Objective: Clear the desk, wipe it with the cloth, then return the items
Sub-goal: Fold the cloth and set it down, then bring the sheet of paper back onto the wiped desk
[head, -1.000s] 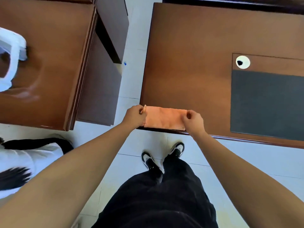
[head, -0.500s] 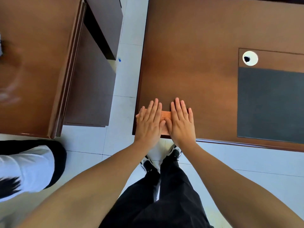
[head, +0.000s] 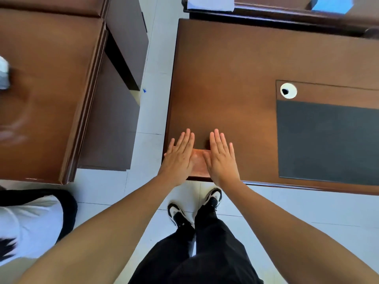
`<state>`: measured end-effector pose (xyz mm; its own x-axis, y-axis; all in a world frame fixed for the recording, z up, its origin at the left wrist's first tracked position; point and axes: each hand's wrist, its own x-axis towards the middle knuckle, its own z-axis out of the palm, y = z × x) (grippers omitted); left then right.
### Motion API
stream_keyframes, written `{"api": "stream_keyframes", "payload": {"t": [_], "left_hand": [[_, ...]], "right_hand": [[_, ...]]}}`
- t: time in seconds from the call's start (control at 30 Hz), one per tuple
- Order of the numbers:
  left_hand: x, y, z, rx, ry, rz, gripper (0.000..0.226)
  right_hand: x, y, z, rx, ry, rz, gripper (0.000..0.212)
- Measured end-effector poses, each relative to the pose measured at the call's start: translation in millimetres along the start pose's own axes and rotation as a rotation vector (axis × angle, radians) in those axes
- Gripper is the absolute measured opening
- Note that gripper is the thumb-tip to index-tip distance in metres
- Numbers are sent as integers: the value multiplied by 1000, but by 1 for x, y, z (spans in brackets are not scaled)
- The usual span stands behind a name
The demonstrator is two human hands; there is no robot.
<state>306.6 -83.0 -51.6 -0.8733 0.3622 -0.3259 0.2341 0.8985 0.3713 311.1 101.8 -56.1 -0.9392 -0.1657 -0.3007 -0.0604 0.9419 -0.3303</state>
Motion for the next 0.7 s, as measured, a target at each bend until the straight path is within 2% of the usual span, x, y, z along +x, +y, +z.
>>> {"api": "stream_keyframes", "payload": {"t": [0.07,0.17,0.27,0.43,0.7], "left_hand": [[-1,4,-34,-277,8,-20,56],[0,15,-82,-670,28,-220,39],[4,23,-117,-924,43,-352,30],[11,34,-145,-990,111,-353,22],[46,51,-183,-1024,168,-315,26]], "right_hand": [[-2,-4,-32,139,9,43,60],[-4,-10,-82,385,-41,163,41],[-9,-13,-121,607,-62,222,34],[-11,-11,-164,758,26,257,36],[17,13,-214,970,110,338,29]]}}
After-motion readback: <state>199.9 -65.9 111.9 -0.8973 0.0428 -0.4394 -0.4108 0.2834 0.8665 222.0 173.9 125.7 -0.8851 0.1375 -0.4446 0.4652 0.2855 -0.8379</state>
